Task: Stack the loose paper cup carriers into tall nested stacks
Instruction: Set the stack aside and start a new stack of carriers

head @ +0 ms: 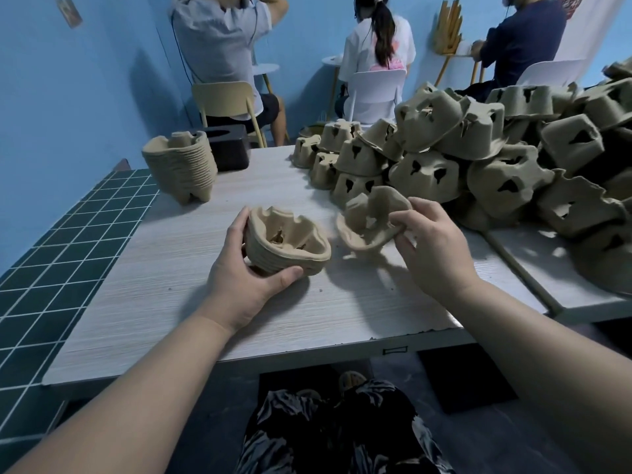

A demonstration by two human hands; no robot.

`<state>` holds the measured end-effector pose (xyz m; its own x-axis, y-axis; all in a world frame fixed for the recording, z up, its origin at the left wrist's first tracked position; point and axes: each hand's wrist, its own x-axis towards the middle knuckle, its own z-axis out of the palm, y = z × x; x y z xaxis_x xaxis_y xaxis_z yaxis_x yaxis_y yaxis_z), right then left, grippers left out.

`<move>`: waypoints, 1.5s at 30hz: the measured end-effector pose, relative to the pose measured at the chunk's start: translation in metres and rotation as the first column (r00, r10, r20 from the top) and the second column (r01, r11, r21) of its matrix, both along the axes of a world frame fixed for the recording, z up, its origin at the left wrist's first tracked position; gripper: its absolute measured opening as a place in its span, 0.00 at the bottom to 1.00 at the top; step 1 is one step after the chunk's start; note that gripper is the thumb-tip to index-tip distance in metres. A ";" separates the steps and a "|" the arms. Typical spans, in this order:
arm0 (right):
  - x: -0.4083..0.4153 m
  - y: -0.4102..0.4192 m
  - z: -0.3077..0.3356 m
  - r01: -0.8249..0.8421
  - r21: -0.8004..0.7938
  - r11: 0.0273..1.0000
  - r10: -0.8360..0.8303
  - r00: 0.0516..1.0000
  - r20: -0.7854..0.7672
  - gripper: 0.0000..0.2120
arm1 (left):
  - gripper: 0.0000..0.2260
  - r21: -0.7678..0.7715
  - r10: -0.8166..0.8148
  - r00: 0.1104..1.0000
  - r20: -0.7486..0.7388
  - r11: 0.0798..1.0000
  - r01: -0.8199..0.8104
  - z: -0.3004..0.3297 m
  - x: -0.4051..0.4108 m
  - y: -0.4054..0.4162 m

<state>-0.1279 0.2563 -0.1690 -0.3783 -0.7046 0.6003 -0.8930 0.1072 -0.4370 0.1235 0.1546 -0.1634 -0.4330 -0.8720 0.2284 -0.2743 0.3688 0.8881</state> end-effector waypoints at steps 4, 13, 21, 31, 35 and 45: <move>0.005 0.002 0.011 0.044 -0.113 0.993 -0.027 0.988 0.152 0.10 | 0.53 -0.006 -0.028 1.000 0.011 1.000 0.029 0.001 -0.010 0.004; 0.029 0.007 0.012 -0.060 -0.125 0.990 0.064 0.998 0.030 0.08 | 0.55 -0.017 -0.106 0.994 0.011 0.994 0.106 0.003 -0.039 0.013; 0.027 0.010 0.004 -0.195 -0.112 0.974 0.190 0.981 -0.047 0.15 | 0.50 -0.062 -0.118 0.993 0.029 0.991 0.119 0.000 -0.053 0.013; 0.023 0.012 0.008 -0.314 0.063 0.947 0.320 0.938 -0.136 0.18 | 0.58 -0.005 -0.149 0.981 0.127 0.989 0.151 0.016 -0.060 0.002; 0.008 0.013 0.013 -0.255 0.084 0.963 0.259 0.965 -0.050 0.19 | 0.54 -0.037 -0.132 0.984 0.123 0.990 0.138 0.015 -0.072 -0.003; -0.074 -0.021 0.095 0.229 -0.071 0.971 -0.232 0.972 -0.034 0.30 | 0.56 -0.027 -0.176 0.983 0.057 0.984 0.177 0.023 -0.107 -0.022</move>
<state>-0.2015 0.2358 -0.0740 -0.4995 -0.5595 0.6614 -0.8652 0.2842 -0.4131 0.0162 0.1328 -0.1408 -0.5919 -0.7735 0.2267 -0.2500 0.4435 0.8607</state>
